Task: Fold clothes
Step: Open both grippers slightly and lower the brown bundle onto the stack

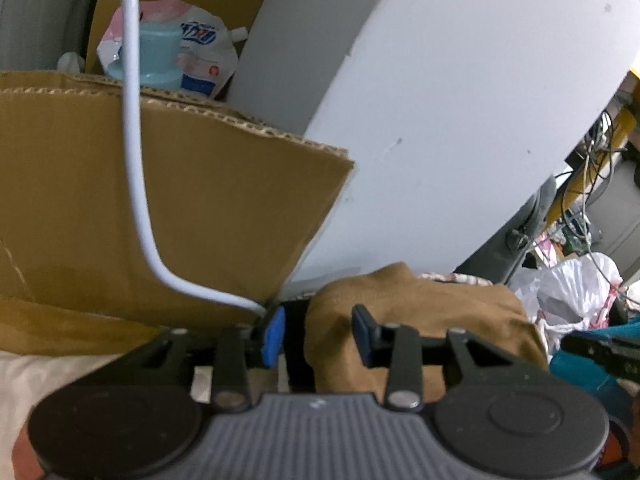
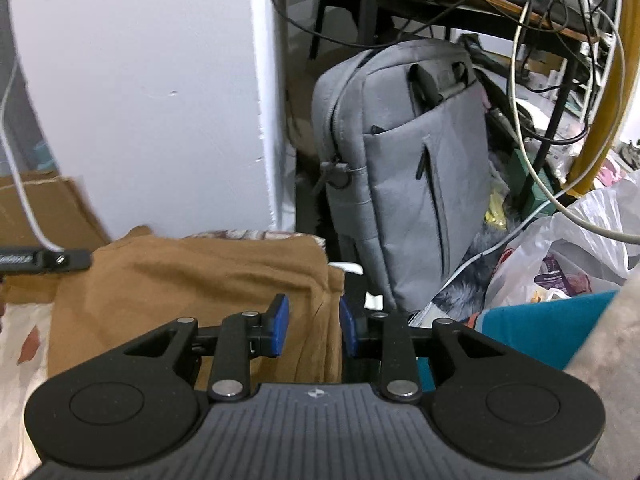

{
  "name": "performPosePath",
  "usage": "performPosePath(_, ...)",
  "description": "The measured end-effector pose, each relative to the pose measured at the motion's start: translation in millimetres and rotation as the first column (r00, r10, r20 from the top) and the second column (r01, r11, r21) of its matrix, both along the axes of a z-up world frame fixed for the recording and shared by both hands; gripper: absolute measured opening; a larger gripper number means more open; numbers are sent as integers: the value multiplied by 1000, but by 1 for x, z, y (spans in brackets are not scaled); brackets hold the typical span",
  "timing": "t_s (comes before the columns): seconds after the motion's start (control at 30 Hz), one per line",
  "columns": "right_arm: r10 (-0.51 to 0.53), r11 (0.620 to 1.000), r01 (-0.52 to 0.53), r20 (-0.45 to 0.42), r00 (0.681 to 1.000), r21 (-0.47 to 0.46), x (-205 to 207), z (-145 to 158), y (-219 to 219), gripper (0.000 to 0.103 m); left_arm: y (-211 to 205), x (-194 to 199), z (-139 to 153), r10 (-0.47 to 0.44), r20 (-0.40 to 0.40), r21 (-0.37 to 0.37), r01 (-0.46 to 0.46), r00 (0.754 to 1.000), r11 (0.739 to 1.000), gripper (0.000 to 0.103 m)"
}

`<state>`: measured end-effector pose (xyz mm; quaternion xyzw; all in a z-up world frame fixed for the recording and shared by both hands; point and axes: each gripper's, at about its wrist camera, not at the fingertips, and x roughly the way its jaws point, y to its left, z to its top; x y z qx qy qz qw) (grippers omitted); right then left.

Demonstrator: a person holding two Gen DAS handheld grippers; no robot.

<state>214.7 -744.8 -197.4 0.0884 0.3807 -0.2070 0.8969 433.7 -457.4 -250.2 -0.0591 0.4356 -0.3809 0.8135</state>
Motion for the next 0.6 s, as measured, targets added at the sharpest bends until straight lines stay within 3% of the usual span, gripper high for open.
performPosePath(0.13,19,1000,-19,-7,1000,19,-12,-1,6,31,-1,4,-3,7,-36,-4,-7,999,1000,47)
performPosePath(0.47,41,997,-36,-71,997,66,-47,-25,36,33,-10,22,-32,14,-228,-43,-24,974,999,51)
performPosePath(0.57,44,998,-40,-90,995,51,-57,-30,43,33,-12,18,-32,-2,-204,-50,-8,979,999,41)
performPosePath(0.6,48,998,-43,-96,994,47,-62,-32,45,33,-13,17,-30,-14,-198,-57,3,980,998,31)
